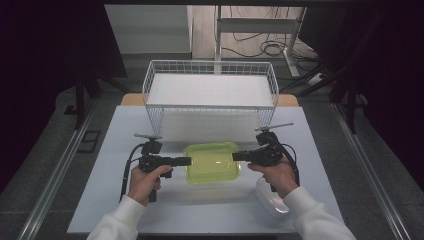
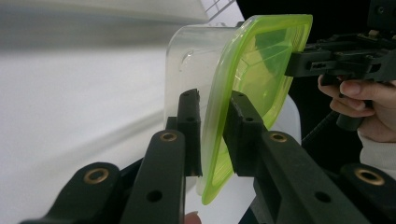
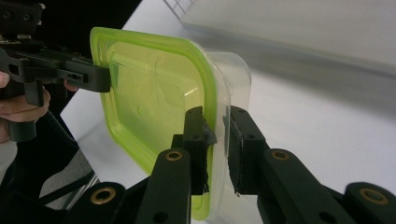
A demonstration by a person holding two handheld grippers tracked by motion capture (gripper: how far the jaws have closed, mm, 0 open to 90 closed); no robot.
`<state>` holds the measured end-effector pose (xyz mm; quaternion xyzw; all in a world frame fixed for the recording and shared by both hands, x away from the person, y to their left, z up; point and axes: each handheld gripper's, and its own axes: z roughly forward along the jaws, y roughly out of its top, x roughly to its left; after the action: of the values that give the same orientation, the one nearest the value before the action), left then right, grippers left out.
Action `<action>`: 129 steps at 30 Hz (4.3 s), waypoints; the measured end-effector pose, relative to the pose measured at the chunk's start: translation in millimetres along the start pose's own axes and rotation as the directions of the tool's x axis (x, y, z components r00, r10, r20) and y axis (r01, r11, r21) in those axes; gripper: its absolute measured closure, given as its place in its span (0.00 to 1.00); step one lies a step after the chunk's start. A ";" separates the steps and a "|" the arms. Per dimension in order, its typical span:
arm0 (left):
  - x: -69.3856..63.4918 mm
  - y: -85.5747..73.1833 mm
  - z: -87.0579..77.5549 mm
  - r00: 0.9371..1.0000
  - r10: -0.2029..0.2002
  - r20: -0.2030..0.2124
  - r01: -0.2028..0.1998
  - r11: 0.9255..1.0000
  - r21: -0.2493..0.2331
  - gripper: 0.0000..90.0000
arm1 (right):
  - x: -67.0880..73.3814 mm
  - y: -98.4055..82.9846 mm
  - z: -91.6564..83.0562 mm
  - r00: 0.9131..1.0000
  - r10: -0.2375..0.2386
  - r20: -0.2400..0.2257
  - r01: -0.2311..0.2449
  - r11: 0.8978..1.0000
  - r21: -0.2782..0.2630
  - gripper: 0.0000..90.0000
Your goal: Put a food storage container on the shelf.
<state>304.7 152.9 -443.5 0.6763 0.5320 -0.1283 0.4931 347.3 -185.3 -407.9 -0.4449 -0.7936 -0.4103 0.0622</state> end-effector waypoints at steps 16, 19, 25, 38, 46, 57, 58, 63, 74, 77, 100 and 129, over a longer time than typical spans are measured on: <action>-29.6 29.6 -13.3 0.998 0.059 -0.003 -0.059 0.998 -0.036 0.87 | 14.5 22.6 -32.0 0.999 -0.043 0.005 0.043 0.996 -0.079 0.86; -38.6 38.7 -18.3 0.997 0.079 -0.015 -0.079 0.996 -0.044 0.87 | 17.9 28.5 -38.5 0.999 -0.052 0.004 0.052 0.993 -0.102 0.86; -51.7 54.0 -24.6 0.994 0.109 -0.023 -0.110 0.992 -0.058 0.87 | 21.8 39.9 -50.7 0.998 -0.061 -0.002 0.060 0.988 -0.141 0.86; -61.7 90.9 -31.4 0.992 0.127 -0.015 -0.128 0.988 -0.092 0.87 | 25.6 71.3 -67.8 0.996 -0.090 0.009 0.090 0.973 -0.212 0.86; -61.7 104.8 -37.5 0.991 0.129 -0.026 -0.131 0.985 -0.112 0.87 | 26.4 89.4 -65.9 0.995 -0.099 0.000 0.096 0.968 -0.230 0.86; -60.6 135.6 -39.2 0.989 0.145 -0.034 -0.148 0.982 -0.118 0.87 | 20.5 113.7 -65.7 0.996 -0.093 0.000 0.090 0.964 -0.250 0.86; -59.2 139.2 -39.1 0.989 0.146 -0.032 -0.149 0.981 -0.121 0.87 | 19.7 117.3 -65.6 0.995 -0.095 0.002 0.093 0.964 -0.251 0.86; -55.4 154.9 -38.2 0.989 0.143 -0.031 -0.146 0.982 -0.119 0.87 | 14.3 132.7 -62.6 0.996 -0.087 0.000 0.084 0.965 -0.249 0.86; -45.2 190.2 -33.1 0.992 0.124 -0.028 -0.126 0.986 -0.107 0.87 | -3.7 161.0 -54.9 0.998 -0.062 -0.024 0.053 0.964 -0.260 0.86; -40.4 200.4 -32.1 0.991 0.126 -0.034 -0.129 0.987 -0.092 0.87 | -8.7 167.4 -49.9 0.999 -0.046 -0.030 0.036 0.964 -0.262 0.86; 6.5 225.8 -4.1 0.999 -0.032 0.015 0.033 0.996 -0.087 0.87 | -47.2 189.3 -14.6 0.995 0.093 -0.038 -0.099 0.970 -0.224 0.85; 7.2 225.3 7.9 0.999 0.021 -0.035 -0.027 0.983 -0.180 0.33 | -35.3 188.9 1.8 0.983 0.156 0.093 -0.119 0.942 -0.314 0.24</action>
<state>501.0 162.6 -332.8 0.6372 0.5413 -0.0624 0.5451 511.9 -156.6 -312.9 -0.5268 -0.6893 -0.4966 -0.0258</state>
